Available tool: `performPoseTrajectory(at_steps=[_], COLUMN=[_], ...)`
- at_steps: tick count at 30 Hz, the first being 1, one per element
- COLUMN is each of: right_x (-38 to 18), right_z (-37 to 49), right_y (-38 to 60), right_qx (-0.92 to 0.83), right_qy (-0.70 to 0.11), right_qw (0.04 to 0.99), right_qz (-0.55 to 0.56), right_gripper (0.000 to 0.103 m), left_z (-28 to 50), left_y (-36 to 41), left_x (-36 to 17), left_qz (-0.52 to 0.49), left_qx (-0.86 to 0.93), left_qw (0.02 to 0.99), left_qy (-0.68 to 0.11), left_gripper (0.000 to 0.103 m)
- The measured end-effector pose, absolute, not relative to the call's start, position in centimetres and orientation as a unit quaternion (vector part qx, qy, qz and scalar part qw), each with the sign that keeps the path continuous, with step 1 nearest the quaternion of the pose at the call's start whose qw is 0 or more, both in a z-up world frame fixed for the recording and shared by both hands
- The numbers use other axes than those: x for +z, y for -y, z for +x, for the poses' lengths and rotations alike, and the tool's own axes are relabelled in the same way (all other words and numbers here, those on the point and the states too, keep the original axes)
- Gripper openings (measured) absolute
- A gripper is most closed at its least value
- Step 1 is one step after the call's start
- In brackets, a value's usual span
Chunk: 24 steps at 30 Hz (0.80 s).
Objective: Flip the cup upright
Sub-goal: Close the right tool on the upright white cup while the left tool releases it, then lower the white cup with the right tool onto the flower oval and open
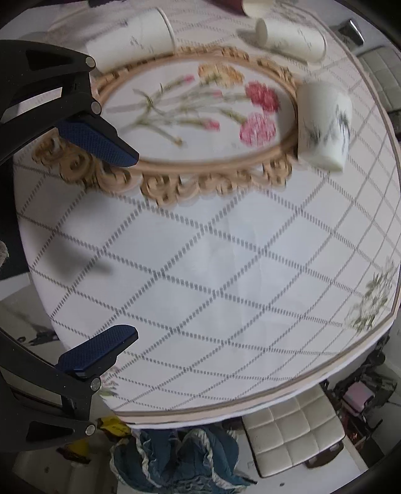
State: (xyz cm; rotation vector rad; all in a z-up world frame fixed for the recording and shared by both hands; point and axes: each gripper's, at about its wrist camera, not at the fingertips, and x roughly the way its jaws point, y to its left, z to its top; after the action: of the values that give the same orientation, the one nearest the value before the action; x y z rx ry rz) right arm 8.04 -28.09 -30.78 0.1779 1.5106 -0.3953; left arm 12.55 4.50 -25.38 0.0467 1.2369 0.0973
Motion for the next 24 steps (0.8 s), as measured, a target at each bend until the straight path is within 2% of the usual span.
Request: performPoseTrajectory(at_steps=[2, 9, 24], right_x=[-30.2, -28.5, -31.3], right_z=[8.5, 10.8, 14.6], right_y=[26.0, 17.9, 9.2], right_qx=[-0.149, -0.064, -0.001], right_qy=[-0.682, -0.678, -0.702], right_qw=[0.711, 0.73, 0.712], right_qz=[0.084, 0.066, 0.013], right_gripper=[0.103, 0.102, 0.087], left_z=[12.3, 11.1, 9.4], left_y=[-6.2, -9.5, -13.1], left_x=[-26.1, -28.5, -32.9], left_qz=[0.011, 0.031, 0.048], left_qx=[0.053, 0.088, 0.105], left_qw=[0.806, 0.799, 0.763], left_qy=[-0.589, -0.595, -0.636], left_gripper=[0.103, 0.103, 0.103])
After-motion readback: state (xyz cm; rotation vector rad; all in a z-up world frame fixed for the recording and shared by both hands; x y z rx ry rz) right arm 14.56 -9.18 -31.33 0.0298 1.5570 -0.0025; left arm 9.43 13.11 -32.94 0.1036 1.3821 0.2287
